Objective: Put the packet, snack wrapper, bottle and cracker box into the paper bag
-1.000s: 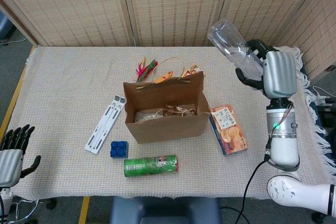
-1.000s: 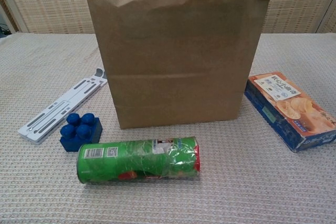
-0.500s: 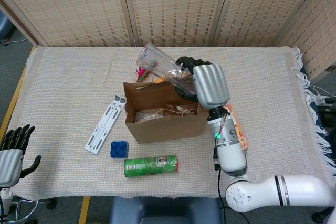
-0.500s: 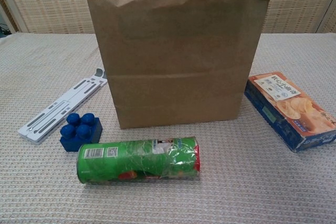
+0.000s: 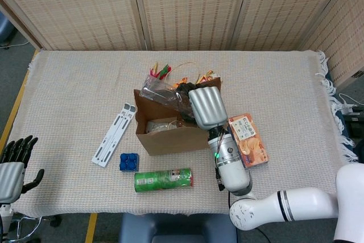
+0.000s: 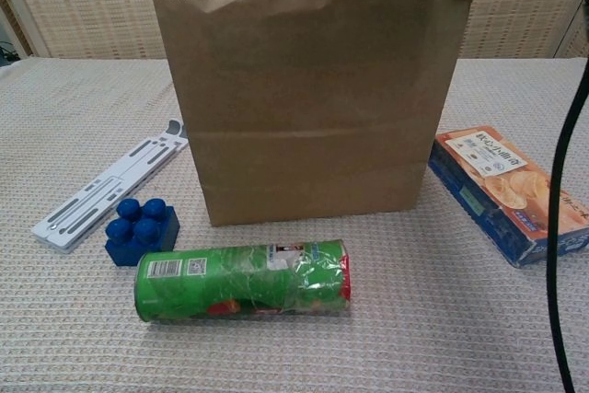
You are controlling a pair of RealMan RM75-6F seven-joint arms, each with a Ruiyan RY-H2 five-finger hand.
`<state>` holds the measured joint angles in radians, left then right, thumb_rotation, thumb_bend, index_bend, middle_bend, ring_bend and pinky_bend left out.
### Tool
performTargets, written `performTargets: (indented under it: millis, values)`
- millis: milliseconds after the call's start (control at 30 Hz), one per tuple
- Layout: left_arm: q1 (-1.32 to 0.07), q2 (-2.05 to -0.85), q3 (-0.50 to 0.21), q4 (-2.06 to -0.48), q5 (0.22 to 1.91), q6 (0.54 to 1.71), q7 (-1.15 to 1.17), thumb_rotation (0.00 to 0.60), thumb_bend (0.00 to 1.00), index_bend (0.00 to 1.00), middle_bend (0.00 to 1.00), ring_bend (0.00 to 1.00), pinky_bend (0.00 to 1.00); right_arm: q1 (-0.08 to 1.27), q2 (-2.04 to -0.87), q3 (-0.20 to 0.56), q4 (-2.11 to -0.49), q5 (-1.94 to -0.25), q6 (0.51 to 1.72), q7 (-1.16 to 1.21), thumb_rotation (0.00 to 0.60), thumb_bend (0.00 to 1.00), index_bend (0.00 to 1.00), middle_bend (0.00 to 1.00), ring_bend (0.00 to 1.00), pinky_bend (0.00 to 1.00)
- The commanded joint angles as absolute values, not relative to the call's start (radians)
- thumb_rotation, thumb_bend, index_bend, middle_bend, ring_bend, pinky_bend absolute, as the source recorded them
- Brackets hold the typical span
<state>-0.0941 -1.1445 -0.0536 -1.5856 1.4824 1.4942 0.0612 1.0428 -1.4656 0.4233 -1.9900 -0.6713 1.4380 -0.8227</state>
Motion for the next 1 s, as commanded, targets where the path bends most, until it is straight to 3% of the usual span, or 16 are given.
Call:
performTargets:
  millis: [33,133,233,667,800,1000]
  values:
    - [-0.094,-1.145,-0.053,-1.586,1.483,1.495,0.062,0.600,0.37,0.02,0.00,0.00,0.00,1.037,-1.458,0.410,-1.998,-0.652,1.426,-0.834,0.600,0.21,0.34,0.45,0.37,0.50]
    - [-0.093,-1.146,-0.054,-1.586,1.482,1.496,0.065,0.600,0.37,0.02,0.00,0.00,0.00,1.035,-1.445,0.416,-2.016,-0.606,1.416,-0.844,0.600,0.16,0.14,0.31,0.23,0.39]
    - [-0.093,-1.147,-0.054,-1.586,1.481,1.496,0.067,0.600,0.37,0.02,0.00,0.00,0.00,1.034,-1.432,0.436,-2.028,-0.589,1.422,-0.835,0.600,0.14,0.02,0.22,0.15,0.32]
    - [-0.093,-1.147,-0.055,-1.585,1.481,1.497,0.069,0.600,0.37,0.02,0.00,0.00,0.00,0.975,-1.337,0.462,-2.103,-0.612,1.439,-0.761,0.600,0.13,0.00,0.18,0.13,0.28]
    - [-0.092,-1.149,-0.055,-1.586,1.480,1.499,0.075,0.600,0.37,0.02,0.00,0.00,0.00,0.825,-1.143,0.400,-2.168,-0.772,1.378,-0.610,0.600,0.13,0.00,0.18,0.13,0.26]
    - [-0.091,-1.152,-0.056,-1.589,1.478,1.501,0.091,0.600,0.37,0.02,0.00,0.00,0.00,0.635,-0.929,0.284,-2.141,-0.974,1.296,-0.387,0.600,0.13,0.00,0.18,0.12,0.26]
